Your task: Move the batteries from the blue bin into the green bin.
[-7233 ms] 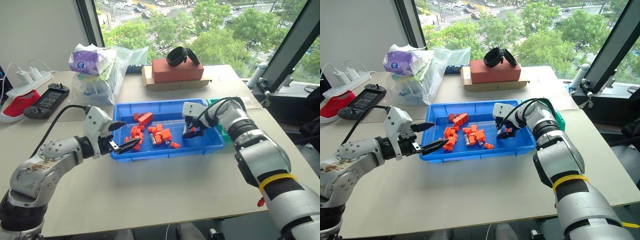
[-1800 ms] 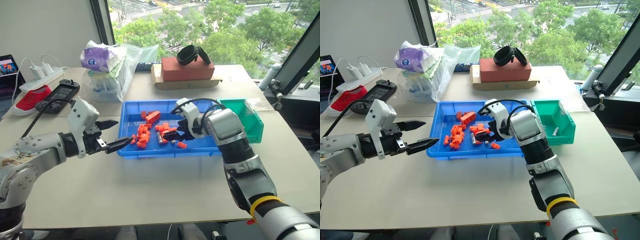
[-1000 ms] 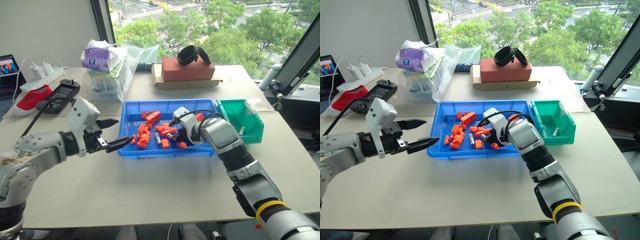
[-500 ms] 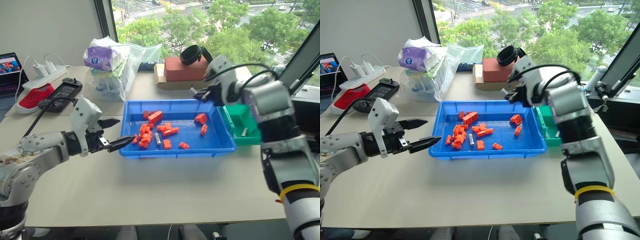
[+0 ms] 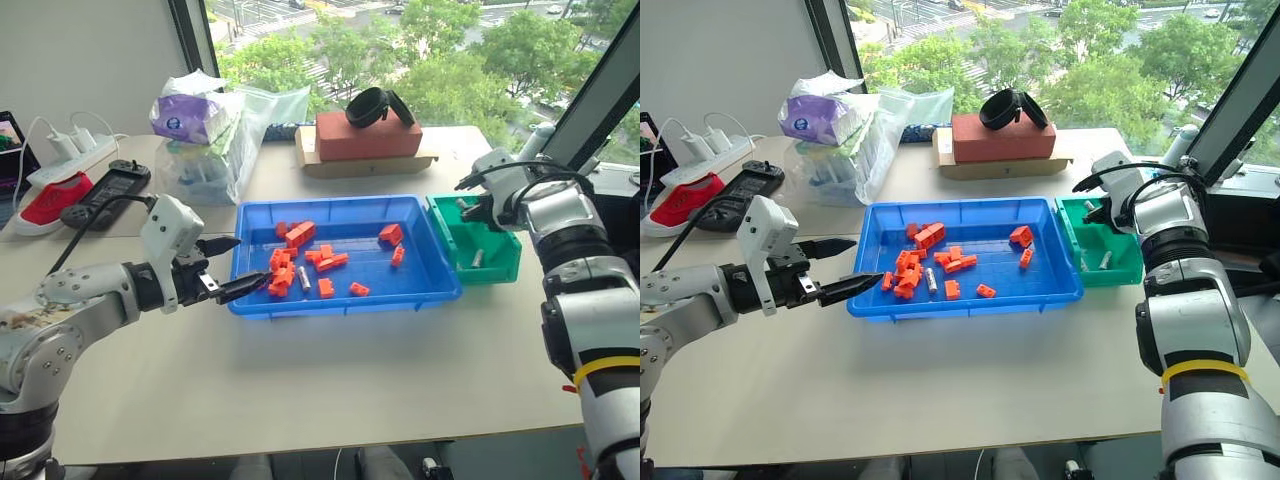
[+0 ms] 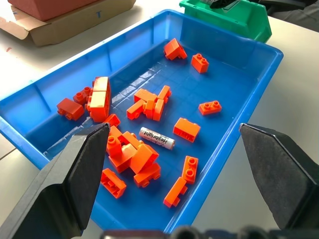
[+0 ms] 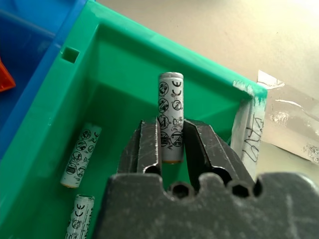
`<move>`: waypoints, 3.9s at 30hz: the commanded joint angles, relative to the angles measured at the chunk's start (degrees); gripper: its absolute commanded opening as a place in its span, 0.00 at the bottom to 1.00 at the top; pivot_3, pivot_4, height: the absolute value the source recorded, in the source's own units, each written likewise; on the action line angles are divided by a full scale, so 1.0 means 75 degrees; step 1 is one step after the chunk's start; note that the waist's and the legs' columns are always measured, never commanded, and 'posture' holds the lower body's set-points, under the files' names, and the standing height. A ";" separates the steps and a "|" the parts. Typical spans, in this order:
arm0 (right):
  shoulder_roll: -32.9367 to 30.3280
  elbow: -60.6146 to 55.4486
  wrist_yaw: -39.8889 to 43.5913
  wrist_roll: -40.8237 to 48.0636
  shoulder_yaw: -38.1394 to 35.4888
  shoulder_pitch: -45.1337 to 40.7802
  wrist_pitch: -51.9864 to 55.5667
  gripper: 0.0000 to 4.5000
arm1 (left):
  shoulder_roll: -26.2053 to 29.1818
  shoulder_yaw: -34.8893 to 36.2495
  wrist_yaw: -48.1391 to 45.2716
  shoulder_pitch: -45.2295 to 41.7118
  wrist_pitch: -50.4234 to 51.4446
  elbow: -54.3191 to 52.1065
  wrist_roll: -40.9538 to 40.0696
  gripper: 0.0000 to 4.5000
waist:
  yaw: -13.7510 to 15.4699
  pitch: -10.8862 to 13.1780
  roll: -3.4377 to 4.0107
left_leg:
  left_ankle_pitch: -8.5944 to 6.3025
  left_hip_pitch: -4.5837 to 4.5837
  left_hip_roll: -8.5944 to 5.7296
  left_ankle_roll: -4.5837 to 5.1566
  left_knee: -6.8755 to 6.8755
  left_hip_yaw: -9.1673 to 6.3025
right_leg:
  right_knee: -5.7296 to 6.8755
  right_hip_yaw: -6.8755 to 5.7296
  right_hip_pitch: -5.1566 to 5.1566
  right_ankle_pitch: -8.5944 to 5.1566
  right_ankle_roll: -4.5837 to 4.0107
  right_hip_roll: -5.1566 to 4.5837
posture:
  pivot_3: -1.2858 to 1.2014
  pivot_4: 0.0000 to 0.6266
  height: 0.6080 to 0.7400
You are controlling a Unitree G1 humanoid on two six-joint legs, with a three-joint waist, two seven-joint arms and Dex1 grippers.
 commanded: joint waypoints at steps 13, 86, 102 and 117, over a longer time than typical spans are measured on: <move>0.0504 -0.4887 0.3109 0.1295 0.0112 -0.0217 0.2673 0.78 | 0.0905 0.1277 -0.0371 0.0887 -0.0054 0.0018 0.0203 1.00 | -0.0137 0.0007 0.0013 | 0.0001 0.0004 0.0004 0.0000 -0.0009 -0.0003 | 0.0029 -0.0002 -0.0021 0.0000 0.0000 0.0006 | 0.52 0.24 1.00; 0.0127 -0.0934 -0.0585 0.0215 -0.0287 0.0245 0.0694 0.06 | 0.0353 0.0619 -0.0202 -0.0017 -0.0238 0.0378 0.0243 1.00 | -0.0001 -0.0009 -0.0022 | 0.0029 -0.0057 0.0001 -0.0024 -0.0004 -0.0003 | 0.0026 0.0002 -0.0076 0.0001 -0.0003 0.0003 | 0.52 0.24 1.00; -0.0582 -0.2850 0.1182 0.1153 -0.1258 0.0269 -0.0054 1.00 | 0.0461 0.0945 -0.0517 0.0217 -0.1196 0.0279 0.1090 1.00 | 0.0001 -0.0007 -0.0019 | 0.0034 -0.0057 0.0001 -0.0017 -0.0005 -0.0003 | 0.0035 0.0000 -0.0076 0.0001 -0.0003 0.0004 | 0.52 0.24 1.00; -0.1100 -0.7814 0.2678 0.3360 -0.2251 0.4259 0.1689 1.00 | -0.0229 0.1867 0.0051 0.1271 -0.1819 0.0639 0.1813 1.00 | 0.0213 -0.0007 -0.0020 | 0.0032 -0.0052 0.0000 -0.0012 0.0014 -0.0009 | 0.0060 -0.0004 -0.0062 0.0002 -0.0003 0.0003 | 0.52 0.24 1.00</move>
